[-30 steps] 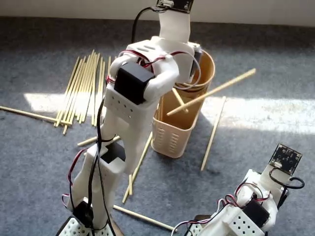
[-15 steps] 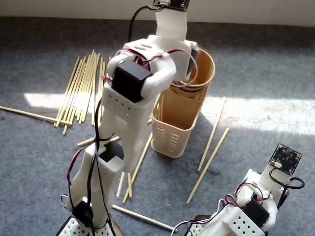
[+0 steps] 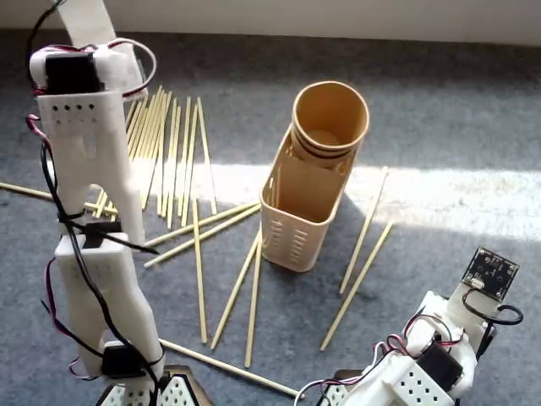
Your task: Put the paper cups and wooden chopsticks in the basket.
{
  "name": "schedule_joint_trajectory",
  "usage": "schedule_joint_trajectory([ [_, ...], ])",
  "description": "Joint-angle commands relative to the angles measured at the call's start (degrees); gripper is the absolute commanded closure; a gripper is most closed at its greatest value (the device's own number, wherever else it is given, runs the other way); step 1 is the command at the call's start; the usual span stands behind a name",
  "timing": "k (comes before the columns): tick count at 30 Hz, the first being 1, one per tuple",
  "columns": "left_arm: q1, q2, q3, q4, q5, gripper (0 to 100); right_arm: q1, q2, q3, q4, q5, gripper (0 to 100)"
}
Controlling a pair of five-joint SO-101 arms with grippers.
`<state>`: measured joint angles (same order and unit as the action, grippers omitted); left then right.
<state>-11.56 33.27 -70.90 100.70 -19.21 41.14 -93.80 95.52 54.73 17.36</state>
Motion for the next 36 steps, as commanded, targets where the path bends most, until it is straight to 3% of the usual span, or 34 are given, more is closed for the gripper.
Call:
schedule_joint_trajectory([
  [1,-5.1,-1.1,10.3,0.3,-4.6,90,-0.5,0.4,7.4,0.2,-0.4,74.3],
  [3,-6.9,-1.0,16.3,0.3,-8.2,90,-0.5,0.4,7.4,0.2,-0.4,74.3],
  [9,-10.9,-1.0,26.5,0.2,-9.4,90,-0.5,0.4,7.4,0.2,-0.4,74.3],
  [13,-13.8,-0.8,28.7,0.2,-9.7,77,-0.3,0.4,7.4,0.2,-0.4,74.3],
  [16,-15.6,-0.5,29.1,0.3,-14.4,70,-0.2,0.4,7.4,0.2,-0.4,74.3],
  [22,-13.0,2.7,28.5,0.2,-21.0,72,-0.2,0.4,7.4,0.2,-0.4,74.3],
  [25,-9.1,5.8,24.7,0.1,-15.9,75,-0.2,0.4,7.4,0.2,-0.4,74.3],
  [29,-4.6,10.2,17.5,0.5,-1.0,79,-0.2,0.4,7.4,0.2,-0.4,74.3],
  [36,-4.0,17.5,1.4,0.3,2.5,79,-0.2,0.4,7.4,0.2,-0.4,74.3],
])
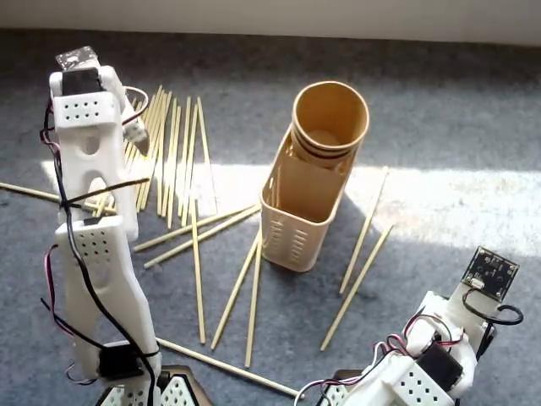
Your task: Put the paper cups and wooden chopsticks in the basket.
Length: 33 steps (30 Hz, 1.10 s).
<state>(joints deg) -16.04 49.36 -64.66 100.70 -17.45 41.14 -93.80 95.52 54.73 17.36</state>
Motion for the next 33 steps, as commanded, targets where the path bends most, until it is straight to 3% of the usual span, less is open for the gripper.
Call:
schedule_joint_trajectory([
  [1,0.1,3.0,-4.5,0.4,-0.4,79,-0.2,0.4,7.4,0.2,-0.4,74.3],
  [13,3.4,20.9,-2.9,0.1,-2.7,79,-0.2,0.5,7.4,0.3,-0.4,74.3],
  [18,4.5,21.4,-5.7,0.5,-6.9,82,-0.2,0.5,7.4,0.3,-0.4,74.3],
  [21,5.0,21.3,-5.9,0.5,-7.3,99,-0.2,0.5,7.4,0.3,-0.4,74.3],
  [33,5.8,17.0,-9.5,0.6,-7.3,100,-0.2,0.5,7.4,0.3,-0.4,74.3],
])
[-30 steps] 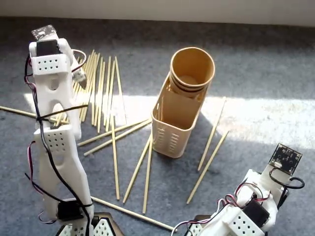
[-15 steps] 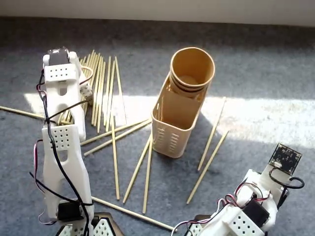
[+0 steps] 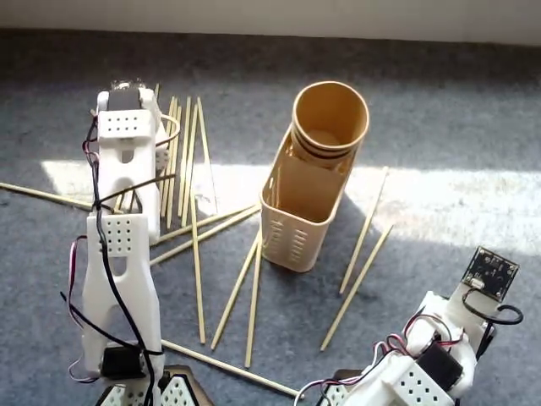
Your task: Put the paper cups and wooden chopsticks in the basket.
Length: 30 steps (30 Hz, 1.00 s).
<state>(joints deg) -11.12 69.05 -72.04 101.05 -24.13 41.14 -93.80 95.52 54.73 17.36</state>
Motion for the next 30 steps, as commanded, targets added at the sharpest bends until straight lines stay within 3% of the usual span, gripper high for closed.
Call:
schedule_joint_trajectory([
  [1,0.8,-4.6,-3.1,0.3,-0.6,100,-0.2,0.5,7.4,0.3,-0.4,74.3],
  [7,5.7,-20.1,-11.3,0.0,-1.0,100,-0.2,0.5,7.4,0.3,-0.4,74.3],
  [15,17.9,-37.6,-20.9,0.0,-3.6,100,-0.2,0.5,7.4,0.3,-0.4,74.3],
  [30,34.6,-50.1,-21.9,0.2,-1.4,100,-0.2,0.5,7.4,0.3,-0.4,74.3],
])
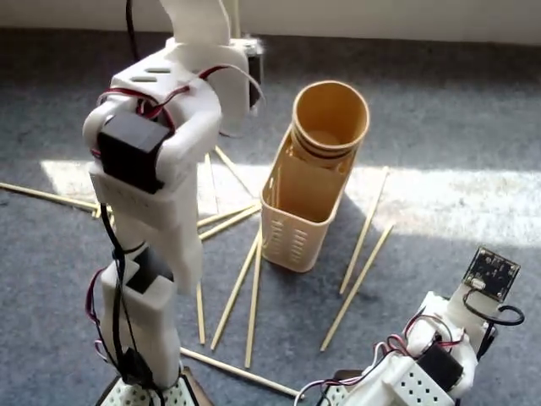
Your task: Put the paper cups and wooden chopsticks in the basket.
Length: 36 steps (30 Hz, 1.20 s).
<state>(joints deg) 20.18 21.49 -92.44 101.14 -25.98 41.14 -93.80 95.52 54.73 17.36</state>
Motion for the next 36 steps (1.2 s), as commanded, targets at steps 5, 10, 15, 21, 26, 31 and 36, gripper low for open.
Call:
schedule_joint_trajectory([
  [5,8.3,-0.9,1.1,0.2,2.9,100,-0.2,0.5,7.4,0.3,-0.4,74.3],
  [10,11.6,2.3,3.6,0.2,3.8,100,-0.2,0.5,7.4,0.3,-0.4,74.3],
  [15,13.5,3.4,-2.2,0.1,1.8,100,-0.2,0.5,7.4,0.3,-0.4,74.3],
  [21,14.2,3.5,0.3,0.1,2.0,100,-0.2,0.5,7.4,0.3,-0.4,74.3],
  [26,16.5,3.4,2.8,0.2,3.1,100,-0.2,0.5,7.4,0.3,-0.4,74.3],
  [31,16.3,3.1,3.5,0.2,3.1,99,-0.2,0.5,7.4,0.3,-0.4,74.3],
  [36,14.2,2.9,3.2,0.2,3.2,94,-0.2,0.5,7.4,0.3,-0.4,74.3],
])
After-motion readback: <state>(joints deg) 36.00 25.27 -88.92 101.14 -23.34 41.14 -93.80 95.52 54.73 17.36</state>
